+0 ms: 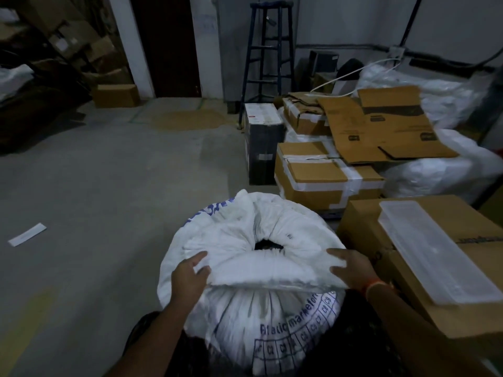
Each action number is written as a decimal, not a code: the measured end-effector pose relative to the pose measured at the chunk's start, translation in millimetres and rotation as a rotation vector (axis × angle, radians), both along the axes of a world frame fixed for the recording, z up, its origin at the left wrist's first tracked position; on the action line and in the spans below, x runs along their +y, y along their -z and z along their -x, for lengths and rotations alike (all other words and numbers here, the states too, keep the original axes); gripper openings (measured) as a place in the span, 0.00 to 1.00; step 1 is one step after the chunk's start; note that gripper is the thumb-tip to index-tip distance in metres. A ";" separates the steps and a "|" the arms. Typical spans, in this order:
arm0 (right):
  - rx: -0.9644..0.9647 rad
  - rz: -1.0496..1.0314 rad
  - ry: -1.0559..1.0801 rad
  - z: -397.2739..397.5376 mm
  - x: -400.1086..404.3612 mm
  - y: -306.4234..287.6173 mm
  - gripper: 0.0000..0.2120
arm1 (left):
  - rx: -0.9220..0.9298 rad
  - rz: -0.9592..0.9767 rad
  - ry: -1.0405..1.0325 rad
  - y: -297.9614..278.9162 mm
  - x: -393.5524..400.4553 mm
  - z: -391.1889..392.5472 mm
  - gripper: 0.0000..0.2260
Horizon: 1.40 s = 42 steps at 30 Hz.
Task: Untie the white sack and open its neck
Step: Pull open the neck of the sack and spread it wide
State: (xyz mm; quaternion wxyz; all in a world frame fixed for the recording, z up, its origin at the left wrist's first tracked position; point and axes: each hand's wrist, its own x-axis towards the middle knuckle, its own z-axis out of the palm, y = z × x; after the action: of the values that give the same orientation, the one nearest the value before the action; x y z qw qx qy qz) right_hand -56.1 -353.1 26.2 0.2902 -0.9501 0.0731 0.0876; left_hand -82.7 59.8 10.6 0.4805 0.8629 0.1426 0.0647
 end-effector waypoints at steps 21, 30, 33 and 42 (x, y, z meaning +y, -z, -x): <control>0.127 0.343 0.124 31.2 -6.0 59.8 0.26 | 0.561 -0.493 0.219 37.4 -54.2 95.3 0.10; -0.195 0.729 -0.116 71.8 39.9 24.5 0.35 | 0.416 -0.528 0.312 30.0 -38.5 101.4 0.10; -0.283 0.570 -0.405 91.0 55.0 23.0 0.42 | 0.309 -0.660 0.252 26.0 -36.8 103.5 0.27; -0.106 0.582 -0.778 119.0 112.9 51.7 0.55 | -0.039 -0.794 0.396 25.4 -37.0 112.9 0.28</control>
State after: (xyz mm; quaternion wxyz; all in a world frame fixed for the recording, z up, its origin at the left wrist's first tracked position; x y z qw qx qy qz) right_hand -175.0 -240.2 -25.5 -0.0385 -0.9519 -0.2807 0.1169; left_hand -195.7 22.8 -14.9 0.1178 0.9899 -0.0702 0.0373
